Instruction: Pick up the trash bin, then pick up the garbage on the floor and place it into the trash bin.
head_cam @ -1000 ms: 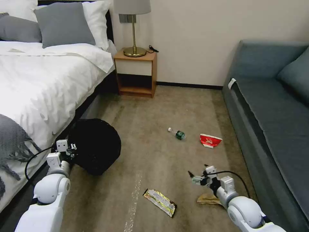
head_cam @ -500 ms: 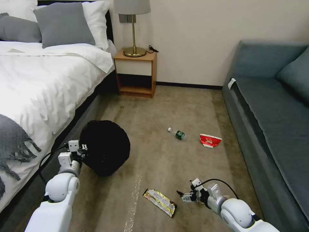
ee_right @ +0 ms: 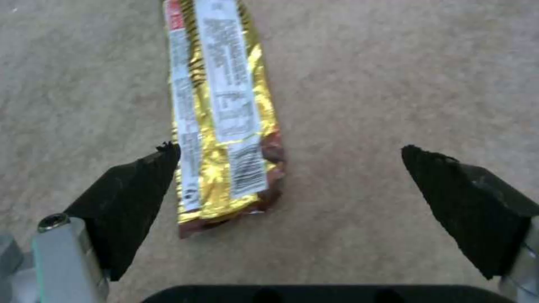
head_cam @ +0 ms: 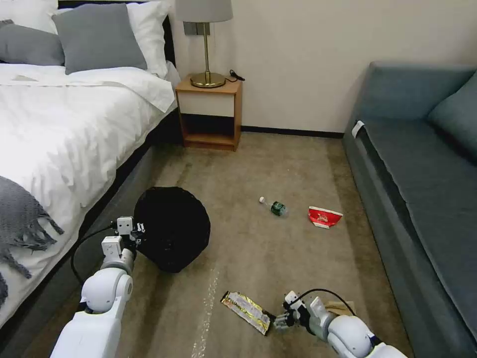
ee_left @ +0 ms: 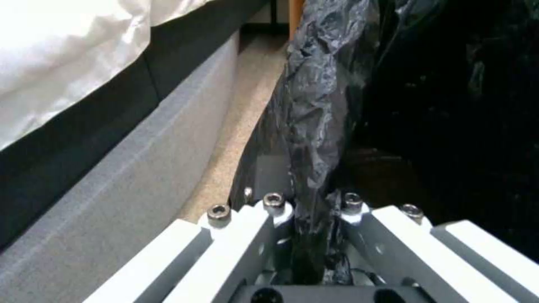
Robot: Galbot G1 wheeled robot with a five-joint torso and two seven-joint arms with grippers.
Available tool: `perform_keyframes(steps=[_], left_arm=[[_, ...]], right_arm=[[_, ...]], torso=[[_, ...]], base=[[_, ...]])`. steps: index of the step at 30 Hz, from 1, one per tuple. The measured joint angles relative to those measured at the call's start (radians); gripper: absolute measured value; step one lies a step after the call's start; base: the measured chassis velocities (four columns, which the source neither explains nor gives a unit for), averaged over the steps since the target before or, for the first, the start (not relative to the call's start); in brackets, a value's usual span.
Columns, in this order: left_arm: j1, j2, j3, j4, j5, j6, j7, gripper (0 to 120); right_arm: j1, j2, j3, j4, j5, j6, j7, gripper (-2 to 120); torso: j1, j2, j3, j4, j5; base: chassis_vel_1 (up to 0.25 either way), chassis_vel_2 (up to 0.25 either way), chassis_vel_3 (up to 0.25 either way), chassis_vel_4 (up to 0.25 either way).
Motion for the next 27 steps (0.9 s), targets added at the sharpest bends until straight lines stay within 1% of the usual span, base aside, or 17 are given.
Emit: perform_keyframes(steps=[16, 21, 27], left_arm=[[-0.048, -0.003, 0.014, 0.069, -0.008, 0.002, -0.001, 1], [-0.081, 0.024, 0.001, 0.086, -0.082, 0.036, -0.005, 1], [-0.096, 0.046, -0.006, 0.101, -0.092, 0.045, -0.008, 1]], right_arm=[[0.055, 0.009, -0.068, -0.025, -0.002, -0.003, 0.002, 100], [0.078, 0.011, -0.103, -0.022, -0.001, -0.011, -0.001, 100], [0.112, 0.012, -0.134, -0.029, 0.002, -0.017, -0.011, 100]], torso=[[0.0, 0.0, 0.0, 0.0002, -0.0002], [0.0, 0.0, 0.0, 0.0, -0.0001], [0.0, 0.0, 0.0, 0.0002, -0.0001]], base=[[0.0, 0.0, 0.0, 0.0], [0.0, 0.0, 0.0, 0.0], [0.0, 0.0, 0.0, 0.0]])
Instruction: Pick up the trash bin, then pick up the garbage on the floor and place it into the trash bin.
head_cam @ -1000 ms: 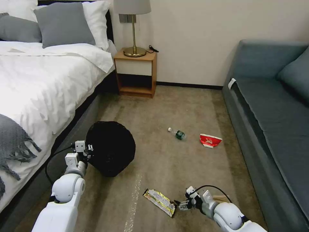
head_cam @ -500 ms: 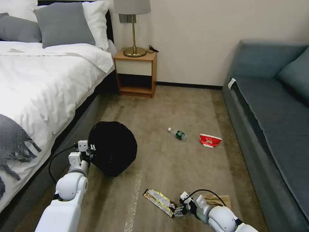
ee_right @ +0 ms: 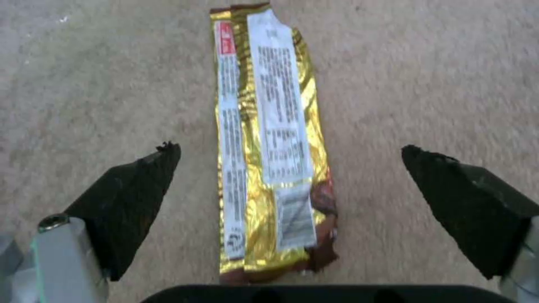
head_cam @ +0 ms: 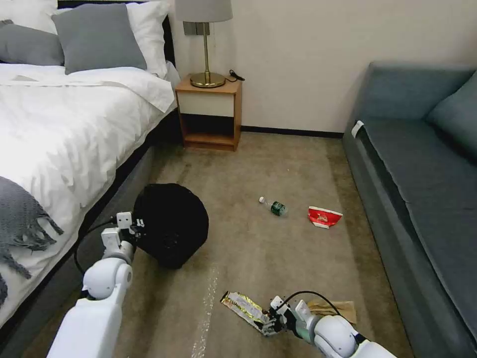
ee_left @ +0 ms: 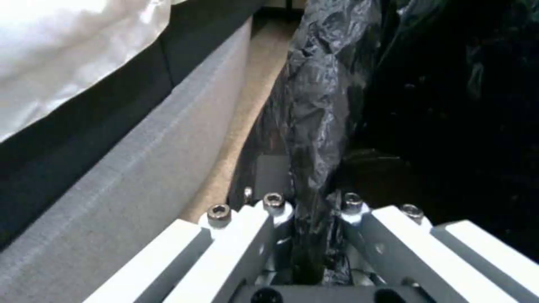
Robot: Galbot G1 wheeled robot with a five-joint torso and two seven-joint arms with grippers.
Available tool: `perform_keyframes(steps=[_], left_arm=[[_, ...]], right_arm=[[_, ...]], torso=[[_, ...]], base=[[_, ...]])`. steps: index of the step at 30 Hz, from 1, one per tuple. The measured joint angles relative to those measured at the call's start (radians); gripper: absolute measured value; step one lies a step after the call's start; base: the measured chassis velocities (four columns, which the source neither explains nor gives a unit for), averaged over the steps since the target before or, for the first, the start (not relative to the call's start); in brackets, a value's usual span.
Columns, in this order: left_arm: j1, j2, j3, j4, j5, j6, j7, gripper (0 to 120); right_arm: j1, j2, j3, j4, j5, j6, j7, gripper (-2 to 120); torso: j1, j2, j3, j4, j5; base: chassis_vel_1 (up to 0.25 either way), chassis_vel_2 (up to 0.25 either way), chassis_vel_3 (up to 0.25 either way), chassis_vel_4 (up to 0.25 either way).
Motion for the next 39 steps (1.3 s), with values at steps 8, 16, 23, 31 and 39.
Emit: perform_keyframes(steps=[8, 16, 23, 31, 39], left_arm=[[-0.005, 0.004, 0.002, 0.007, 0.001, 0.01, 0.005, 1], [-0.014, -0.001, 0.016, 0.009, 0.009, 0.027, 0.009, 1], [-0.017, -0.005, 0.023, 0.0, 0.013, 0.038, 0.01, 1], [-0.018, -0.011, 0.023, 0.006, 0.02, 0.038, 0.011, 1], [-0.023, -0.028, 0.023, 0.019, 0.032, 0.032, 0.016, 1]], right_arm=[[0.051, -0.023, -0.055, -0.003, 0.009, -0.016, -0.027, 100], [0.1, -0.03, -0.124, -0.045, -0.002, -0.023, -0.045, 100], [0.122, -0.027, -0.147, -0.077, -0.014, -0.019, -0.056, 100], [0.118, -0.032, -0.136, -0.092, -0.022, -0.004, -0.07, 93], [0.106, -0.042, -0.126, -0.103, -0.043, 0.01, -0.092, 88]], torso=[[0.0, 0.0, 0.0, -0.0001, -0.0001], [0.0, 0.0, 0.0, -0.0001, 0.0001], [0.0, 0.0, 0.0, -0.0001, 0.0001], [0.0, 0.0, 0.0, -0.0001, 0.0], [0.0, 0.0, 0.0, -0.0002, 0.0]], base=[[0.0, 0.0, 0.0, 0.0], [0.0, 0.0, 0.0, 0.0], [0.0, 0.0, 0.0, 0.0], [0.0, 0.0, 0.0, 0.0], [0.0, 0.0, 0.0, 0.0]])
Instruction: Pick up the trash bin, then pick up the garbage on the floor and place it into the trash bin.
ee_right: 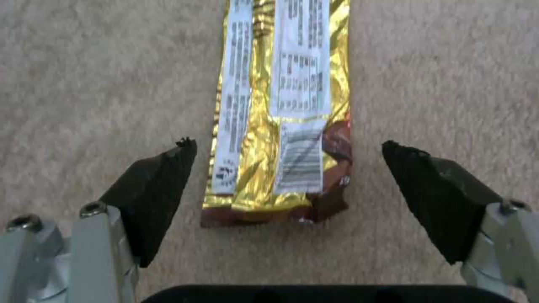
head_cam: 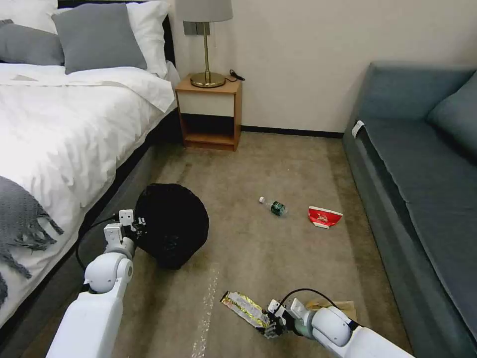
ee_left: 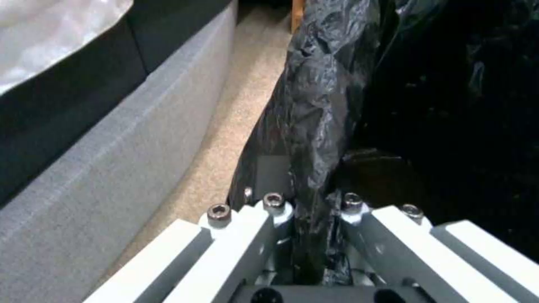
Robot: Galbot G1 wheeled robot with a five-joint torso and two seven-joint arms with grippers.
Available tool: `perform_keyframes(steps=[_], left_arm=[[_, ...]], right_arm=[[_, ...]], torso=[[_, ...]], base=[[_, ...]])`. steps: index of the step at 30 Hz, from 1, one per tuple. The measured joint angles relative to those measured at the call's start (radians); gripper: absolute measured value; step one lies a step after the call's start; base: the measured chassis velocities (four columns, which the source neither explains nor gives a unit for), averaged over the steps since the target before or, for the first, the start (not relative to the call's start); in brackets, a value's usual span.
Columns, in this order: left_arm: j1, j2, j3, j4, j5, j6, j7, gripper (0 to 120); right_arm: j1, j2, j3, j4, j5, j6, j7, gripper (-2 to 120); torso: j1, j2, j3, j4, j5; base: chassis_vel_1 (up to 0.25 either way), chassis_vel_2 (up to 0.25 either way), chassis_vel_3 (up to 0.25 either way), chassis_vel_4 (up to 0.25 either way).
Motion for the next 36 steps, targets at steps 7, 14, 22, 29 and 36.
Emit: perform_keyframes(steps=[7, 14, 22, 29, 36], left_arm=[[-0.004, -0.012, 0.001, 0.018, 0.013, -0.013, 0.004, 1], [-0.011, -0.015, 0.0, 0.029, 0.014, -0.021, 0.006, 1], [-0.021, -0.015, -0.001, 0.04, 0.015, -0.026, 0.007, 1], [-0.024, -0.019, -0.001, 0.047, 0.016, -0.031, 0.009, 1], [-0.025, -0.022, -0.001, 0.049, 0.018, -0.034, 0.01, 1]], right_arm=[[-0.002, 0.003, 0.001, -0.02, -0.021, 0.013, -0.018, 88], [0.004, 0.01, -0.003, -0.04, -0.028, 0.022, -0.027, 63], [0.009, 0.016, -0.007, -0.053, -0.038, 0.032, -0.036, 38], [0.008, 0.018, -0.008, -0.062, -0.05, 0.044, -0.047, 11], [0.002, 0.018, -0.002, -0.065, -0.06, 0.056, -0.052, 0]], torso=[[0.0, 0.0, 0.0, 0.0, 0.0], [0.0, 0.0, 0.0, 0.0, 0.0], [0.0, 0.0, 0.0, 0.0, 0.0], [0.0, 0.0, 0.0, 0.0, 0.0], [0.0, 0.0, 0.0, 0.0, 0.0]], base=[[0.0, 0.0, 0.0, 0.0], [0.0, 0.0, 0.0, 0.0], [0.0, 0.0, 0.0, 0.0], [0.0, 0.0, 0.0, 0.0], [0.0, 0.0, 0.0, 0.0]])
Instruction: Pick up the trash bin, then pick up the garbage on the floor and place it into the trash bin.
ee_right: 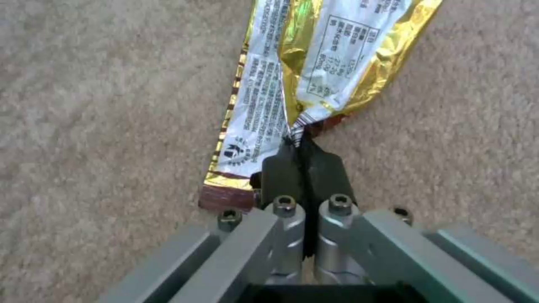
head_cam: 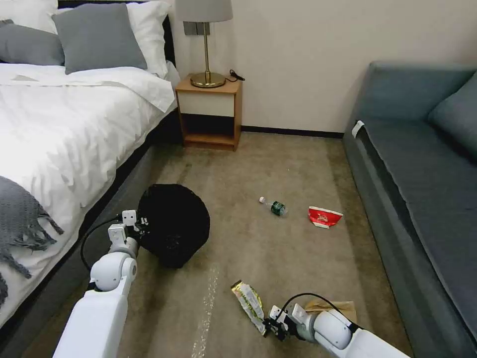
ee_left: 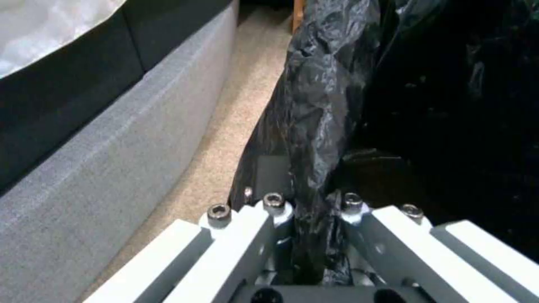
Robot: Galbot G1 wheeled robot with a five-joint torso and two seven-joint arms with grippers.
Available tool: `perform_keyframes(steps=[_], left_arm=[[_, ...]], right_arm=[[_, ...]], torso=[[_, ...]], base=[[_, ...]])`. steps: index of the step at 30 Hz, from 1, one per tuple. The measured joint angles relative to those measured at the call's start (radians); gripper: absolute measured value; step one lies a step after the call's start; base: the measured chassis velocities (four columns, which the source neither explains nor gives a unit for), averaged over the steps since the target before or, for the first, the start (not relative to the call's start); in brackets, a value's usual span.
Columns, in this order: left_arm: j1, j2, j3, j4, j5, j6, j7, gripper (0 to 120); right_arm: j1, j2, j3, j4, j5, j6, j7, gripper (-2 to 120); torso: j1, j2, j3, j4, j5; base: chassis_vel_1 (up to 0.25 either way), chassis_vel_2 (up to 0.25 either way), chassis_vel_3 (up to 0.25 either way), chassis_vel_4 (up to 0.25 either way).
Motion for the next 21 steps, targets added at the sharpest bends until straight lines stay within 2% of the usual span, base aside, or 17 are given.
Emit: perform_keyframes(steps=[13, 21], left_arm=[[0.006, 0.003, 0.008, -0.015, 0.001, 0.0, 0.002, 1], [0.008, 0.016, 0.025, -0.016, -0.001, -0.006, 0.005, 1]], right_arm=[[0.035, -0.017, 0.088, 0.001, -0.001, 0.027, -0.013, 0], [0.049, -0.013, 0.213, 0.019, 0.003, 0.063, -0.015, 0]], torso=[[0.0, 0.0, 0.0, 0.0, 0.0001], [0.0, 0.0, 0.0, 0.0, 0.0]], base=[[0.0, 0.0, 0.0, 0.0], [0.0, 0.0, 0.0, 0.0]])
